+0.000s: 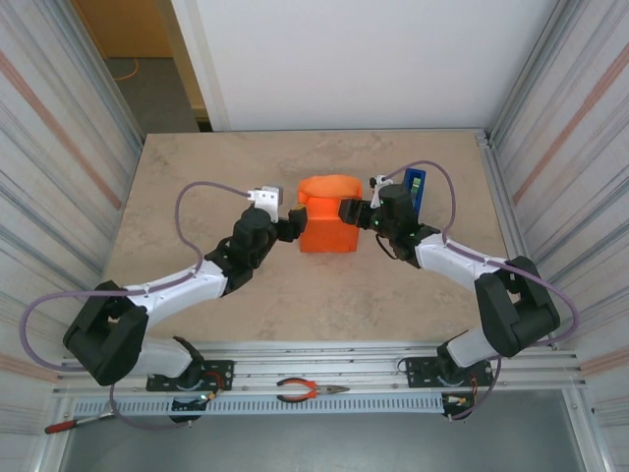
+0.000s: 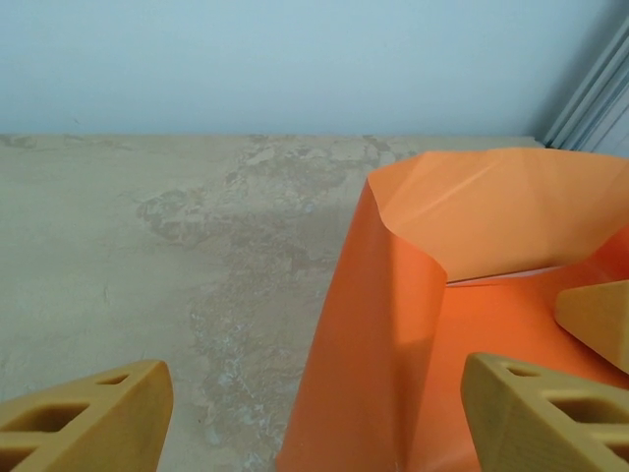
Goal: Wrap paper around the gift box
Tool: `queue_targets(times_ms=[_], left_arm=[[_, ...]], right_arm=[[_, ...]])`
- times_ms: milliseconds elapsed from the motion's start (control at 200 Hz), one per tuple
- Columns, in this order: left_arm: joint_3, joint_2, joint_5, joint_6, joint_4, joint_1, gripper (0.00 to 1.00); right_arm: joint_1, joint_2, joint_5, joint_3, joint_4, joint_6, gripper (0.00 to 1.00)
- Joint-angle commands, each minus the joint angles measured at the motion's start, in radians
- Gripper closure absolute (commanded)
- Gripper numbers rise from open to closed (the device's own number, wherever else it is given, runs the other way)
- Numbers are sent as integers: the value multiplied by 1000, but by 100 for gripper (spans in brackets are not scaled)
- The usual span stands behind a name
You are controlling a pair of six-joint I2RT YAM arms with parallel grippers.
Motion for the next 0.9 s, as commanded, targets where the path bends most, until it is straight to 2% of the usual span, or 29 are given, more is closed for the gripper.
queue_targets(times_ms=[0, 326, 446, 676, 782, 897], left_arm=[[7, 22, 28, -19, 54, 1, 21], [125, 181, 52, 39, 112, 0, 20], [158, 212, 10, 45, 85, 2, 21], [159, 161, -191, 60, -12, 18, 34], [152, 104, -193, 83, -21, 35, 37], [150, 28, -159, 103, -18, 44, 33]], right_arm=[[13, 6, 53, -48, -121, 12, 30], [20, 6, 51, -50, -123, 12, 31], [20, 5, 52, -54, -121, 13, 31], [20, 6, 58, -55, -121, 17, 32], [20, 5, 57, -56, -121, 17, 32], [19, 8, 56, -52, -120, 17, 33]])
